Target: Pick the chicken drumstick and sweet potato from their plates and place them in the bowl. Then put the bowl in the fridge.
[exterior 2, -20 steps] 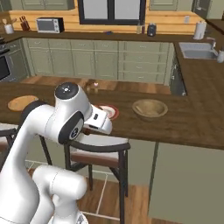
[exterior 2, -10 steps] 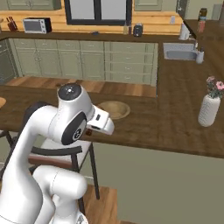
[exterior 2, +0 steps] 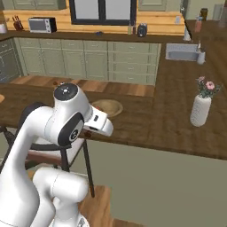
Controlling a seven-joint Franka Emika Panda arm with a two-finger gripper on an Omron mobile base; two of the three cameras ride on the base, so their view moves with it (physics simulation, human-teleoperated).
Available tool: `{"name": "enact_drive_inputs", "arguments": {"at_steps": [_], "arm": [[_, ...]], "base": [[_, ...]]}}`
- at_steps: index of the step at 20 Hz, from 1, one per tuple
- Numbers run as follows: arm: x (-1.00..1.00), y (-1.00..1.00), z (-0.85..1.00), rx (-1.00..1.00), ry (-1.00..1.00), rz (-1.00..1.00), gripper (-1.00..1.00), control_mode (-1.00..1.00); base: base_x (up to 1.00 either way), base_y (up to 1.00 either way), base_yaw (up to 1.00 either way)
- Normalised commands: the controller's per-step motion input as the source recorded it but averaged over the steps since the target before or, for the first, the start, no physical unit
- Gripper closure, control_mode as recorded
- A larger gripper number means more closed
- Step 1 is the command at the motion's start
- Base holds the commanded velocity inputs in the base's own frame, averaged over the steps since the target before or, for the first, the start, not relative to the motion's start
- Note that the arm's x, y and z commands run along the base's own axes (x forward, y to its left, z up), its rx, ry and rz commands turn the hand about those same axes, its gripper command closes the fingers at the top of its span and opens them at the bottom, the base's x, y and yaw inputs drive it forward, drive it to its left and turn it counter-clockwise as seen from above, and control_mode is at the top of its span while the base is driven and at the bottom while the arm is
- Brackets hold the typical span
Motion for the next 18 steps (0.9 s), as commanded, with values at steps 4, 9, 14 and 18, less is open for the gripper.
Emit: {"name": "enact_drive_inputs", "arguments": {"at_steps": [4, 9, 14, 18], "arm": [[0.0, 0.0, 0.0, 0.0, 0.0, 0.0, 1.0, 1.0], [0.0, 0.0, 0.0, 0.0, 0.0, 0.0, 1.0, 1.0], [0.0, 0.0, 0.0, 0.0, 0.0, 0.0, 1.0, 1.0], [0.0, 0.0, 0.0, 0.0, 0.0, 0.0, 1.0, 1.0]], "base": [[0.47, -0.68, 0.0], [0.87, 0.42, 0.03], [0.71, 0.13, 0.19], [0.88, -0.11, 0.55]]}}
